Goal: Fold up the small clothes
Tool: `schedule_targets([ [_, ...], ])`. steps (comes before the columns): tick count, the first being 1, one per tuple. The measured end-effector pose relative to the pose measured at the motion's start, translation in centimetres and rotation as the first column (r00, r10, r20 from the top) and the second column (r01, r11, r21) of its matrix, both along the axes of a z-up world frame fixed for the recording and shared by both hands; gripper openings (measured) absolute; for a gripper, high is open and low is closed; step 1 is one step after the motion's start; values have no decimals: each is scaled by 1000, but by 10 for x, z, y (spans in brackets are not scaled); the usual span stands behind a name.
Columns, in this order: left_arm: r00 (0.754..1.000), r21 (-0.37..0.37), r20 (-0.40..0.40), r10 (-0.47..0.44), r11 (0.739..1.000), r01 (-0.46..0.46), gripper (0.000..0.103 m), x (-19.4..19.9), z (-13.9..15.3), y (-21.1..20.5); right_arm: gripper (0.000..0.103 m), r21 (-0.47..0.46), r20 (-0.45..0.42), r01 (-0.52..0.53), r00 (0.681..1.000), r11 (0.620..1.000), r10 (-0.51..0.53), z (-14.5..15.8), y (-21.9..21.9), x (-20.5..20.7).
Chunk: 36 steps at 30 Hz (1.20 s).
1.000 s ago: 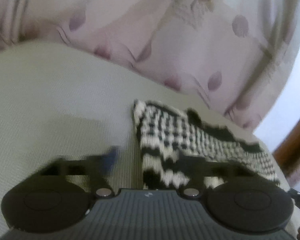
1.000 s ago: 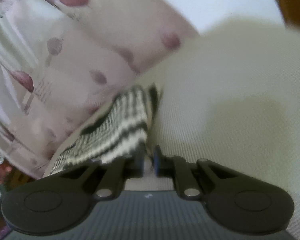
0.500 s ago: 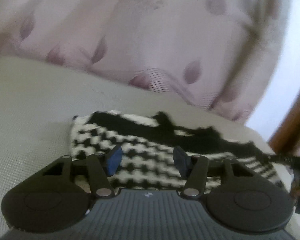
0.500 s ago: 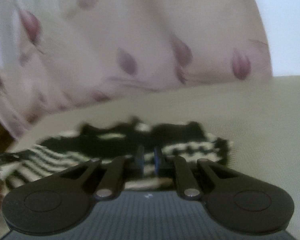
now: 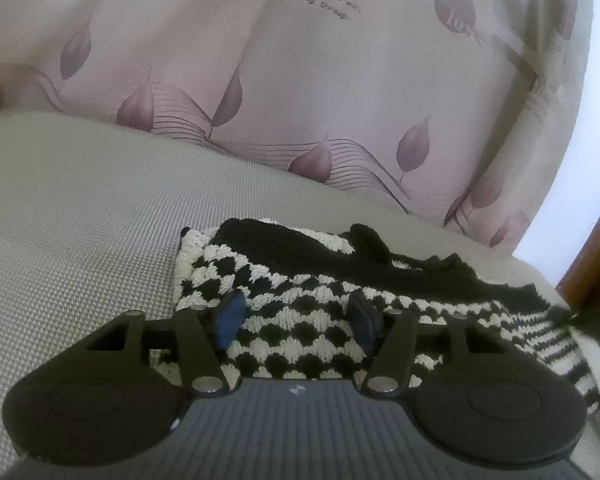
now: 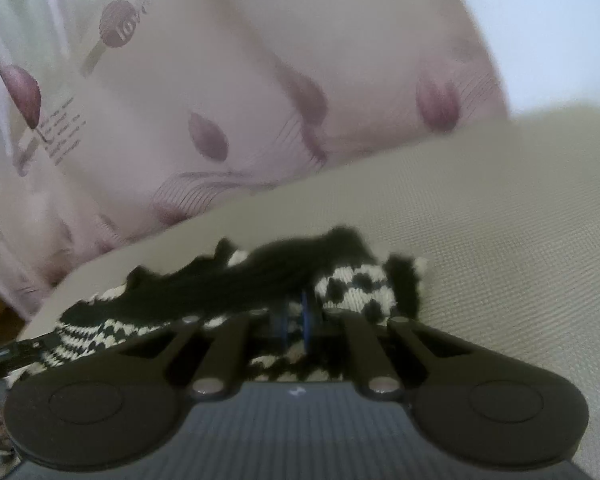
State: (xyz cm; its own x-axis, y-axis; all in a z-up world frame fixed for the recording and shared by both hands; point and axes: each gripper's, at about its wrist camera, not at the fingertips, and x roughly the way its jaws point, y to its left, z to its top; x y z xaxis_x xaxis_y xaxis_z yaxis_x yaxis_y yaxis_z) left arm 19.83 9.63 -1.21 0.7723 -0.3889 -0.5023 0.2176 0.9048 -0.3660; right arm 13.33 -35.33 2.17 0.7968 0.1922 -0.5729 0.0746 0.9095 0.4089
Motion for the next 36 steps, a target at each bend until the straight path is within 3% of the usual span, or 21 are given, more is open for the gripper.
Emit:
schedule_targets([
  [2,1000,18,4,4,1000,-4,60,-2,3,-2,10,-79,80,20,997,997,-14,16,16,-19],
  [4,1000,43,8,4,999,-5,62,-1,4,-7,10,-79,104,-3,995,997,11,24,30,-34],
  [9,1000,82,16,10,997,-11,63,-3,5,-11,10,-229,24,-36,999,973,43,19,62,-52],
  [16,999,125,26,19,992,-22,68,-4,6,-16,10,-225,13,-9,1000,974,12,4,68,-58],
  [21,999,166,34,35,985,-40,87,-6,7,-21,10,-222,10,-9,1000,975,11,3,67,-59],
  [36,998,224,38,43,973,-50,95,-7,6,-30,11,-272,4,-14,1000,962,16,2,74,-57],
])
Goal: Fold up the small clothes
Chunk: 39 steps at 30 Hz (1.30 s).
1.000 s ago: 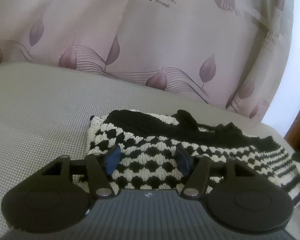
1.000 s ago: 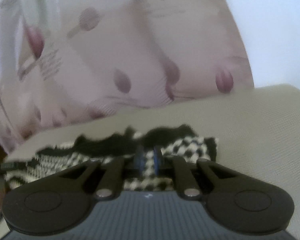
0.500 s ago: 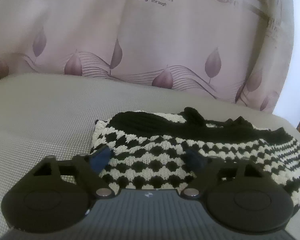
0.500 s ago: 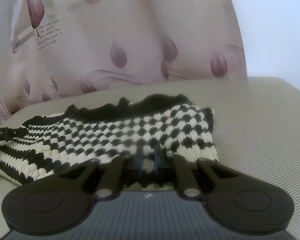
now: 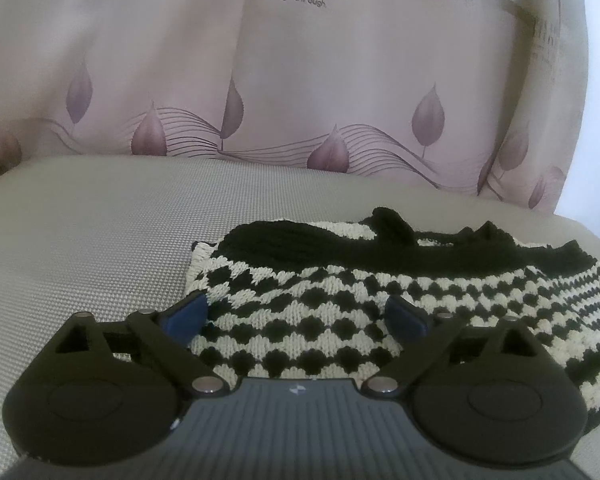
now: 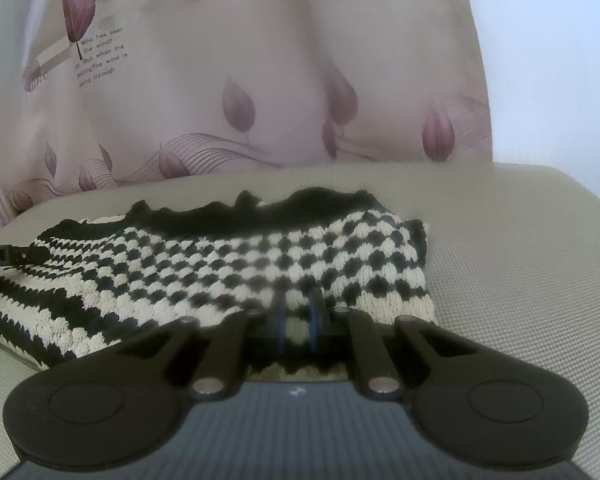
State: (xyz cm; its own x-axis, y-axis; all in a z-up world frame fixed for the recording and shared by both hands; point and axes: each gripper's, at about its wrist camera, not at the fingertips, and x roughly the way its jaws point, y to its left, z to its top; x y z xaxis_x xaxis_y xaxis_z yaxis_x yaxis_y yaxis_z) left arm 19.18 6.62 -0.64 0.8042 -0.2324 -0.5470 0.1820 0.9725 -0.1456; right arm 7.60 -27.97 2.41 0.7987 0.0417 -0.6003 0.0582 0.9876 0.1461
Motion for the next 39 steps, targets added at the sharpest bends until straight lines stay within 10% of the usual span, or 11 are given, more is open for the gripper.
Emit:
schedule_targets([
  [15,996,-52,17,-86,995,87,96,-6,5,8,11,-1,0,0,1000,1000,0,0,0,0],
  [20,991,-331,-19,-131,936,118,82,6,32,76,11,-12,-2,0,1000,1000,0,0,1,1],
  [29,930,-440,-222,-292,882,171,81,62,4,131,11,-20,0,1,1000,1000,-1,0,3,1],
  [39,866,-582,-249,-433,782,223,39,89,-35,120,11,-30,1,2,1000,1000,-2,0,5,1],
])
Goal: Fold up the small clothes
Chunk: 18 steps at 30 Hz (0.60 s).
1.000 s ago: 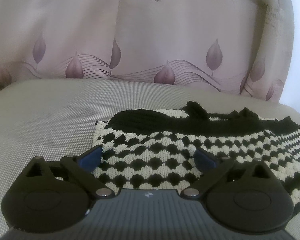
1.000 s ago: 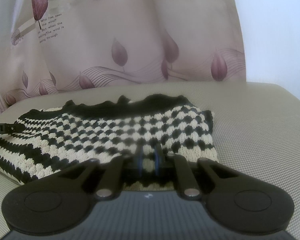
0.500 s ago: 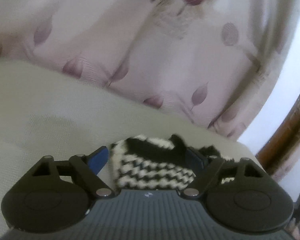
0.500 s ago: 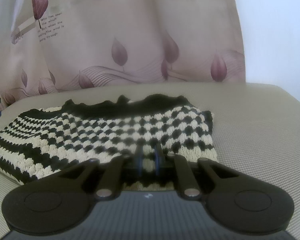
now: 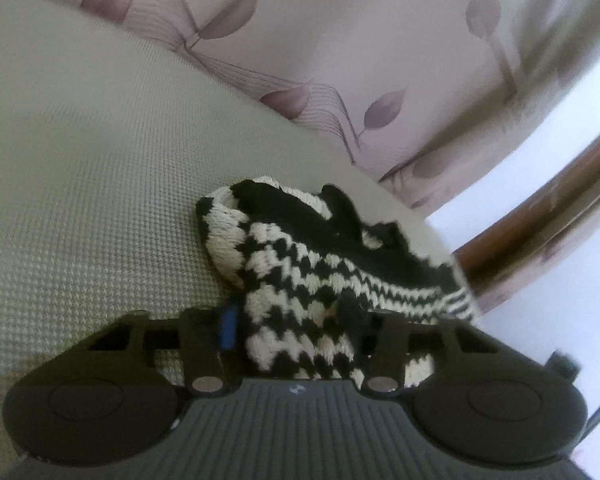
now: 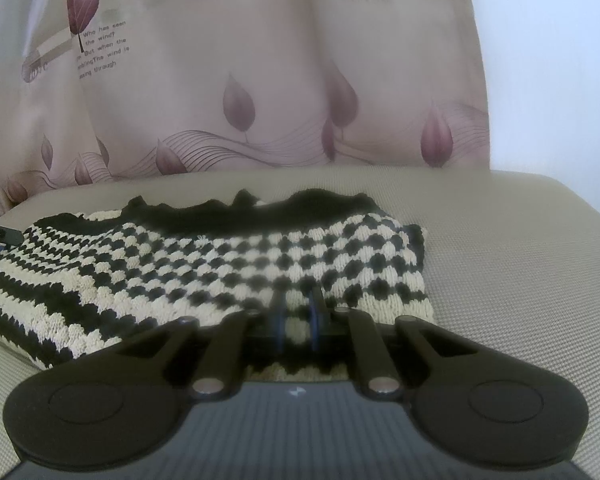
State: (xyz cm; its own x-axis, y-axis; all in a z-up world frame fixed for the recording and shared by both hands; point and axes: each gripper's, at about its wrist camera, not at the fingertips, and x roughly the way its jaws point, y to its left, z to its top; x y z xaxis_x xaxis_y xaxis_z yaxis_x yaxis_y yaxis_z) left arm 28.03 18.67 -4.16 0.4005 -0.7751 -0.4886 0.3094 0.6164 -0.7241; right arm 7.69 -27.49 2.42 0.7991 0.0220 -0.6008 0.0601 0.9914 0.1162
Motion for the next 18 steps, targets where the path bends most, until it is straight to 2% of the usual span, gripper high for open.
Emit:
schedule_targets([
  [2,1000,-48,-6,11,999,-11,29,1,-10,7,11,-5,0,0,1000,1000,0,0,0,0],
  [4,1000,-88,-12,9,996,-10,29,1,-11,9,11,-6,0,-1,1000,1000,1,0,0,0],
  [6,1000,-78,5,-21,997,21,32,1,-9,5,11,-7,0,-1,1000,1000,1,0,0,0],
  [7,999,-64,20,-27,998,29,36,0,-7,3,11,-7,0,-1,1000,1000,1,0,0,0],
  [9,998,-64,41,-41,997,43,52,0,-4,-1,11,-8,0,-1,1000,1000,1,0,0,0],
  [10,997,-67,55,-49,996,53,56,0,-3,-3,11,-10,0,-1,1000,1000,1,0,0,0],
  [12,993,-53,85,-79,995,84,72,-4,2,-10,12,-9,0,-1,1000,1000,1,0,0,0],
  [14,986,-27,120,-114,993,118,81,-7,5,-20,12,-10,0,-1,1000,1000,1,0,0,0],
  [16,983,-9,133,-128,991,130,79,-7,7,-26,12,-10,0,-1,1000,1000,1,0,0,0],
  [17,984,-13,129,-122,992,125,76,-8,6,-26,12,-10,0,-1,1000,1000,1,0,0,0],
  [18,987,-16,119,-111,993,114,65,-7,6,-25,12,-9,0,-1,1000,1000,1,0,0,0],
])
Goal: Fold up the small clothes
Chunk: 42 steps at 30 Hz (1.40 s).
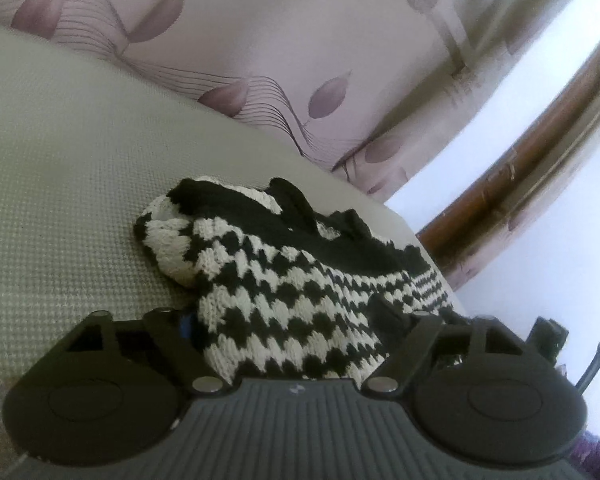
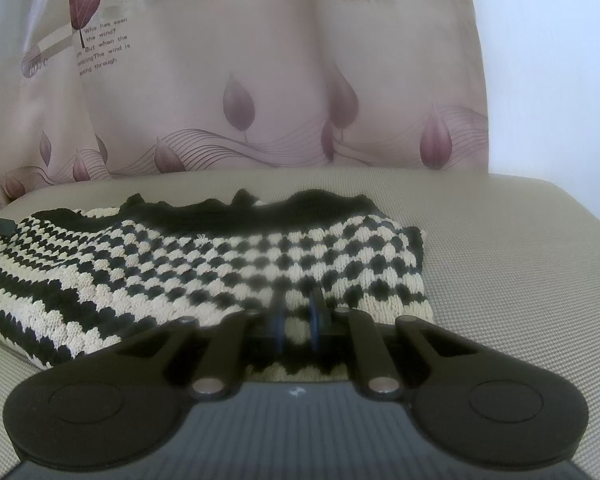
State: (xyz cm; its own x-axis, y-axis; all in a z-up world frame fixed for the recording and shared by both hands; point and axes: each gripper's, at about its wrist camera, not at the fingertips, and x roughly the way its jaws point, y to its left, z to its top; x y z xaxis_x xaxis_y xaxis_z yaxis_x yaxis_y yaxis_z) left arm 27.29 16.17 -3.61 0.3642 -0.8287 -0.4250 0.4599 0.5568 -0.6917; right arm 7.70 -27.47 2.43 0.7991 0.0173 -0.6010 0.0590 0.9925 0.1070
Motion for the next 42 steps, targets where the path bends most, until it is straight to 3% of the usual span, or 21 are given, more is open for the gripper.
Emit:
schedule_targets([
  [2,998,7,-40,38,999,-37,40,4,-4,3,12,1,0,0,1000,1000,0,0,0,0],
  [4,998,-6,-55,40,999,-40,35,4,-5,4,12,-1,0,0,1000,1000,0,0,0,0],
  [8,997,51,-2,76,996,-76,32,-5,0,-4,12,-2,1,0,1000,1000,0,0,0,0],
  [13,987,50,-31,159,986,-158,31,-17,6,-4,12,-1,0,0,1000,1000,0,0,1,-1],
  [24,976,109,-4,217,971,-215,26,-38,59,-44,14,24,7,3,1000,1000,-3,1,-3,0],
  [26,978,121,11,208,971,-208,26,-45,70,-59,22,37,15,-1,1000,999,0,1,-4,-2],
  [27,978,123,12,209,970,-209,26,-48,74,-66,34,44,20,-7,1000,999,6,2,-4,-3],
  [30,974,125,5,228,966,-227,26,-57,81,-89,97,54,41,-60,997,997,58,3,-1,-5],
  [31,972,122,2,235,965,-234,26,-60,83,-97,103,39,45,-73,996,997,71,4,2,-6],
  [33,970,120,-3,245,963,-242,23,-65,83,-113,103,17,41,-67,997,998,66,5,6,-6],
  [40,981,84,-49,188,979,-183,24,-79,66,-166,103,115,83,-67,995,991,58,6,-7,-10],
  [42,983,36,-63,174,984,-172,41,-81,62,-169,103,117,84,-65,995,991,55,7,-6,-11],
])
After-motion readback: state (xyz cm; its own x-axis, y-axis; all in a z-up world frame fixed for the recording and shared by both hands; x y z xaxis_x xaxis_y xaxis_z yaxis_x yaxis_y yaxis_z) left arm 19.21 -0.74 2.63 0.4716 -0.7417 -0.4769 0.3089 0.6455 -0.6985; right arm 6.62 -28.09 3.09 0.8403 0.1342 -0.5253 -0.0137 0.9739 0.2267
